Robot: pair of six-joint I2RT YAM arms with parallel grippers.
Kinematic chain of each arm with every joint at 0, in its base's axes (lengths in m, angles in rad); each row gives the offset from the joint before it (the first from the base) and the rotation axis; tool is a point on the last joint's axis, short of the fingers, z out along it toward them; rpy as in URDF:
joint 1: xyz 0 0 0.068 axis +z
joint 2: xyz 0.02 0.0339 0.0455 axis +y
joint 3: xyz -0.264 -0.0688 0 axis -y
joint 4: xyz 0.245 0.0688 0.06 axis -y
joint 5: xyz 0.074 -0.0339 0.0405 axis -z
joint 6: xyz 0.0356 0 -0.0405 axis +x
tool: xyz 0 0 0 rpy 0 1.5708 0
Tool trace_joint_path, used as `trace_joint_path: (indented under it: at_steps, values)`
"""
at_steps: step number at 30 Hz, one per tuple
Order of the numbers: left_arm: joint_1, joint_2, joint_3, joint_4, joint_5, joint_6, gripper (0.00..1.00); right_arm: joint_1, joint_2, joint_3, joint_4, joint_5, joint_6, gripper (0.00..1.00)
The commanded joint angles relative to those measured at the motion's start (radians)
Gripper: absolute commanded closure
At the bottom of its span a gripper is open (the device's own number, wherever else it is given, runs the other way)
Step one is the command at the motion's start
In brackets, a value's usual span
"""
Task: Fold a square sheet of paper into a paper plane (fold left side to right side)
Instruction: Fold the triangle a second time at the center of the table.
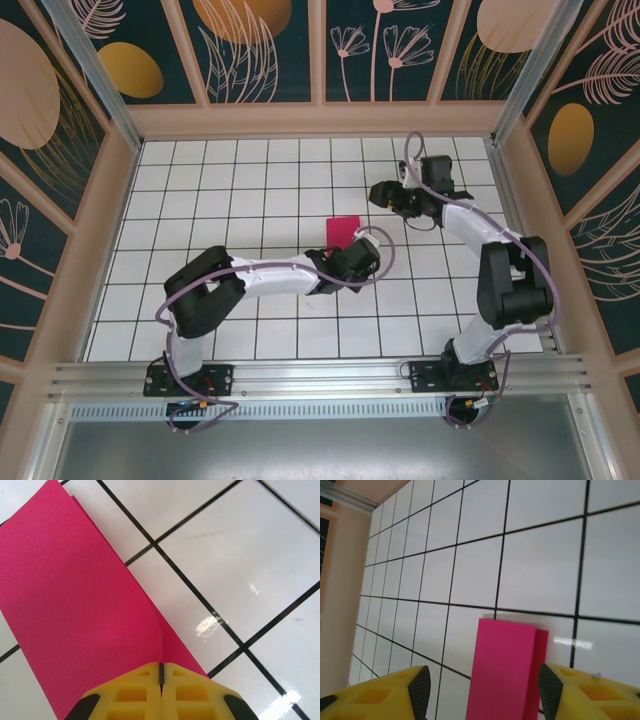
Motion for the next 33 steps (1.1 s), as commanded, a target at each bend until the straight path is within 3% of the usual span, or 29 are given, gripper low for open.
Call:
trace_joint_path:
  at_steps: [1,7,13,23,33]
  values:
    - [0.047,-0.062,-0.043,0.066,0.138,-0.044,0.92,0.002,-0.08,-0.125,0.053,0.018,0.049,0.41]
    - [0.107,-0.111,-0.112,0.138,0.254,-0.073,0.91,0.022,-0.194,-0.342,0.164,-0.028,0.13,0.69]
    - [0.146,-0.137,-0.166,0.181,0.329,-0.094,0.91,0.135,-0.208,-0.495,0.295,0.005,0.228,0.9]
    - [0.2,-0.17,-0.222,0.23,0.374,-0.108,0.91,0.265,-0.091,-0.499,0.379,0.098,0.281,0.94]
    - [0.223,-0.158,-0.228,0.232,0.39,-0.101,0.91,0.285,-0.004,-0.464,0.309,0.155,0.255,0.94]
